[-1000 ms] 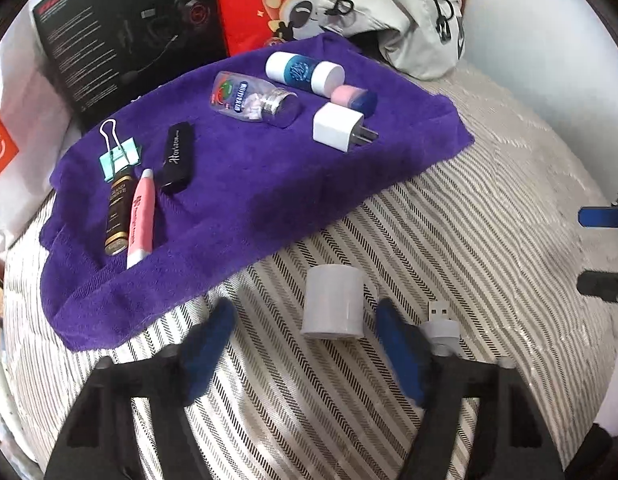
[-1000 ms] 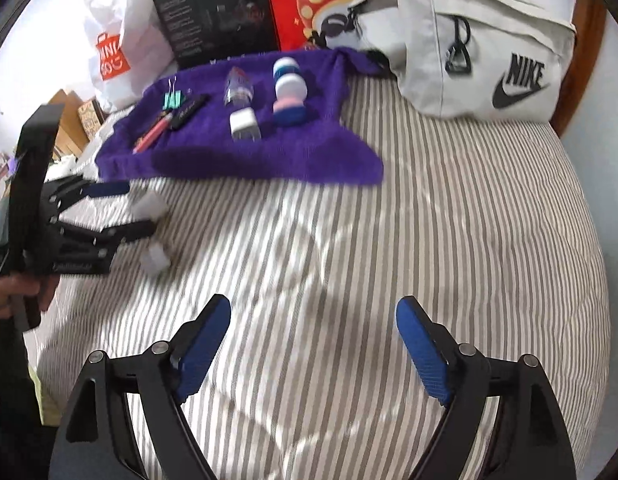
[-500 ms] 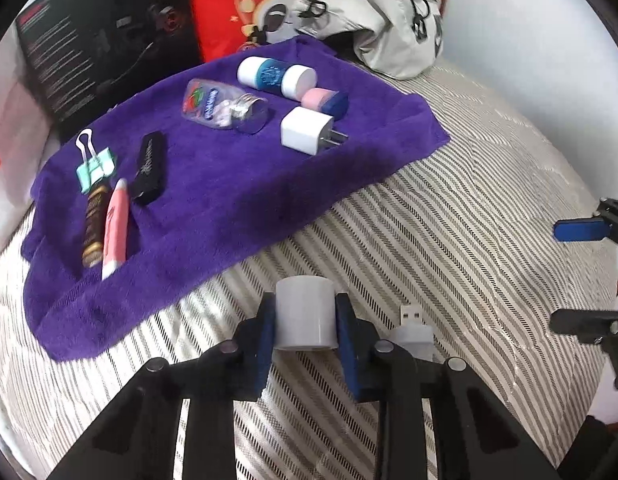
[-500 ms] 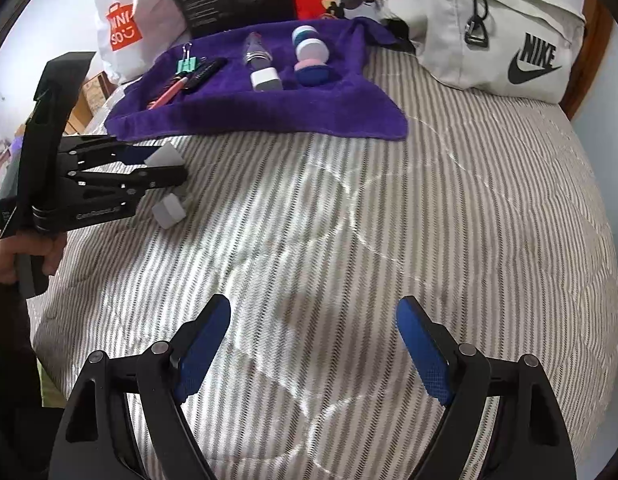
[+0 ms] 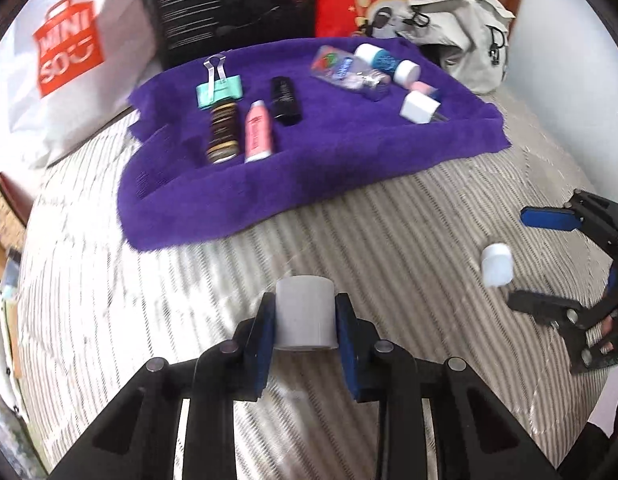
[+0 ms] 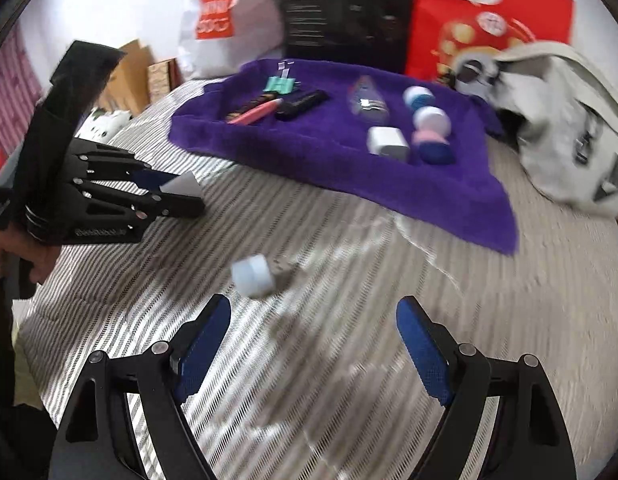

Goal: Organize rigid objects
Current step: 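Grasp the white USB light with the right tool, then place gray tape roll on towel with left tool while right tool carries USB light, then lower the white USB light onto the towel and open the right tool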

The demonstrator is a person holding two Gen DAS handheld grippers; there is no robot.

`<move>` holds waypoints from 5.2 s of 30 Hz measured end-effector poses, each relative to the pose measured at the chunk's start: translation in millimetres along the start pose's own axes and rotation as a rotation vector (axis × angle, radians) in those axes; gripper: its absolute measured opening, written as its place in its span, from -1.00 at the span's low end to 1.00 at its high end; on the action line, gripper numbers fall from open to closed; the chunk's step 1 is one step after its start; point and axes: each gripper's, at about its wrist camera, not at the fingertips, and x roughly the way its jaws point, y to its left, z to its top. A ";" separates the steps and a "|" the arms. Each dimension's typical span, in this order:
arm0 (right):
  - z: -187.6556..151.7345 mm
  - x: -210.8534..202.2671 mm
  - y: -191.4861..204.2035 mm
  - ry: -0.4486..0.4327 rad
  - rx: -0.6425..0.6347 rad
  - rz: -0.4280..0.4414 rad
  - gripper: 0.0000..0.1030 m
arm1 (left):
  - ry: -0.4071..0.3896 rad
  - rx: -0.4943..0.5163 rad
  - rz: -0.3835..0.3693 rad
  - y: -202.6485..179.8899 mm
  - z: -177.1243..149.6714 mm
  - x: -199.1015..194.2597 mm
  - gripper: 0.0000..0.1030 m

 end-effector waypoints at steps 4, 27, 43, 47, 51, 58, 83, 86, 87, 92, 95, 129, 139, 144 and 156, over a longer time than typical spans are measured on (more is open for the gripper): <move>2.4 16.9 8.0 0.008 -0.046 0.024 0.44 | -0.006 -0.034 0.000 7.0 -5.5 0.2 -0.47; 8.3 30.3 19.7 -0.041 -0.133 0.054 -0.29 | -0.006 -0.041 -0.003 8.1 -8.0 1.7 -0.46; 15.7 19.7 -9.6 -0.035 -0.023 0.106 -0.29 | -0.029 -0.062 -0.032 9.4 7.4 -15.9 -0.46; 23.4 15.5 -17.5 -0.052 -0.014 0.116 -0.29 | -0.049 -0.059 -0.027 9.9 21.2 -26.3 -0.46; 37.1 8.7 -23.1 -0.078 -0.018 0.131 -0.29 | -0.061 -0.054 -0.021 9.8 37.2 -31.5 -0.46; 74.8 -1.1 -35.6 -0.143 -0.039 0.140 -0.29 | -0.078 -0.041 -0.029 8.8 70.7 -28.9 -0.46; 87.0 11.3 -101.4 -0.156 0.067 0.121 -0.29 | 0.060 0.074 -0.009 -15.0 121.6 54.3 -0.45; 85.9 12.9 -102.0 -0.152 0.067 0.124 -0.29 | 0.070 0.076 -0.015 -14.8 121.0 54.5 -0.45; 85.6 13.3 -101.9 -0.151 0.067 0.123 -0.29 | 0.073 0.075 -0.019 -14.3 120.9 54.7 -0.44; 84.5 13.0 -99.6 -0.145 0.058 0.129 -0.29 | 0.089 0.059 -0.003 -10.9 119.2 54.4 -0.27; 84.5 9.8 -98.7 -0.149 0.055 0.129 -0.29 | 0.094 0.038 -0.021 -9.3 117.1 52.9 -0.26; 148.5 108.7 -14.8 0.067 -0.133 0.028 -0.29 | -0.109 -0.360 -0.026 93.7 0.8 -53.5 0.55; 146.9 110.2 -14.2 0.080 -0.157 0.020 -0.29 | -0.121 -0.400 -0.018 101.0 -11.1 -62.5 0.55; 146.9 109.5 -14.2 0.087 -0.167 0.030 -0.29 | -0.128 -0.397 -0.012 97.6 -14.1 -69.0 0.55; 132.1 74.8 -22.3 0.067 -0.145 0.001 -0.04 | -0.168 -0.365 0.017 71.6 -7.6 -89.0 0.57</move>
